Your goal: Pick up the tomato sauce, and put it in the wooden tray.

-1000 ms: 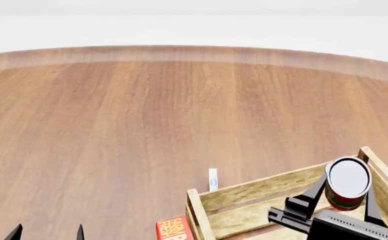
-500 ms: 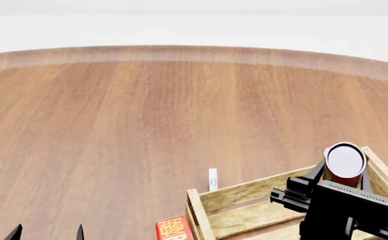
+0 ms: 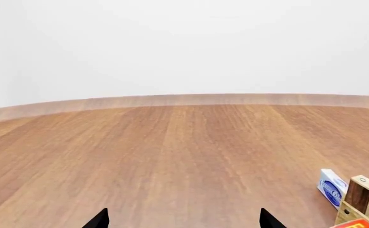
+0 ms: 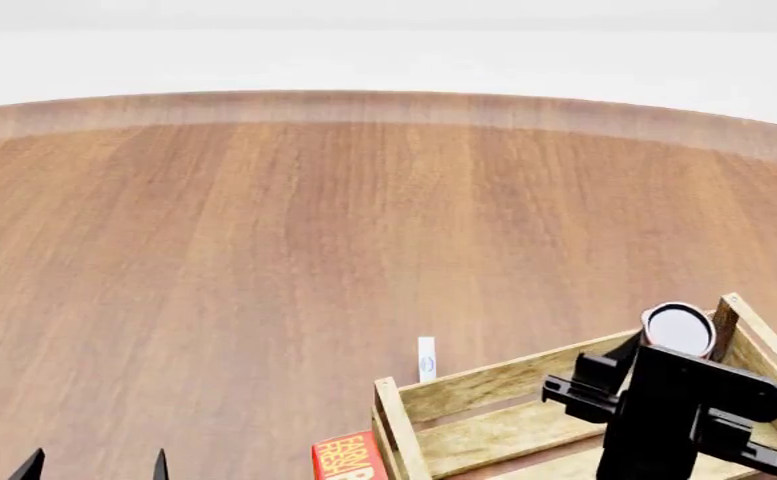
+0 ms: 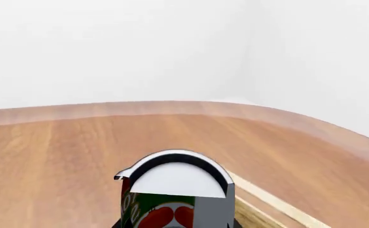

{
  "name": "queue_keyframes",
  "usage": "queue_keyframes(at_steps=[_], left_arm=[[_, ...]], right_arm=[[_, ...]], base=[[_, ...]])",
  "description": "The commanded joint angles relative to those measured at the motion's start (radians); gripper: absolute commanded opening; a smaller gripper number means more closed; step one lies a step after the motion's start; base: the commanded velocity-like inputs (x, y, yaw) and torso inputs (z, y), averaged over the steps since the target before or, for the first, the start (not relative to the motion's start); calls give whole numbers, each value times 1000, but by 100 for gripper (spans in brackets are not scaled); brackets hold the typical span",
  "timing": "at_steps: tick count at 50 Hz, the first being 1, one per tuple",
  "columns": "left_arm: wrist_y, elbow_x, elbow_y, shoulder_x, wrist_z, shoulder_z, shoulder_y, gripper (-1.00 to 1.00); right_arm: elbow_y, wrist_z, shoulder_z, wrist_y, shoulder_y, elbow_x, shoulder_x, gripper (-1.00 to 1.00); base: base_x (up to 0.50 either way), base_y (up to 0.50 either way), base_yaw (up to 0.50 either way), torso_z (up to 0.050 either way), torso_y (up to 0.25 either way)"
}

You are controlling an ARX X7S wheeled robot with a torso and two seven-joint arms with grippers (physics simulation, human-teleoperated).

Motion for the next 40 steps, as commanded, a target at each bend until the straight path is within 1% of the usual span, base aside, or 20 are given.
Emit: queue_keyframes(at_steps=[1,6,8,10,25,33,36,40], left_arm=[[-2,-1,4,-2,-4,3,0,100],[-4,-2,4,-3,-5,4,-2,100],[-3,-2,3,-3,-5,5,-3,100],[-2,-3,2,-3,-4,5,-3,100],[12,-2,-15,-2,-2,9,-6,100],[13,-2,-14,-3,-5,11,-5,100],[18,-3,-22,-3,-3,11,-8,100],[18,-3,-21,-3,-4,12,-8,100]], right_arm=[[209,-53,11,-68,81,-9,-25,-100],[296,-81,17,-85,114,2,-33,-100],[396,-104,23,-126,150,7,-43,-100],[440,-115,27,-134,167,7,-48,-100],[444,-149,95,-93,154,-42,-62,-100],[444,-216,156,-13,160,-59,-67,-100],[444,-241,196,47,167,-58,-65,-100],[445,-262,234,67,168,-77,-65,-100]], base=[[0,0,0,0,0],[0,0,0,0,0],[0,0,0,0,5],[0,0,0,0,0],[0,0,0,0,0],[0,0,0,0,0],[0,0,0,0,0],[0,0,0,0,2]])
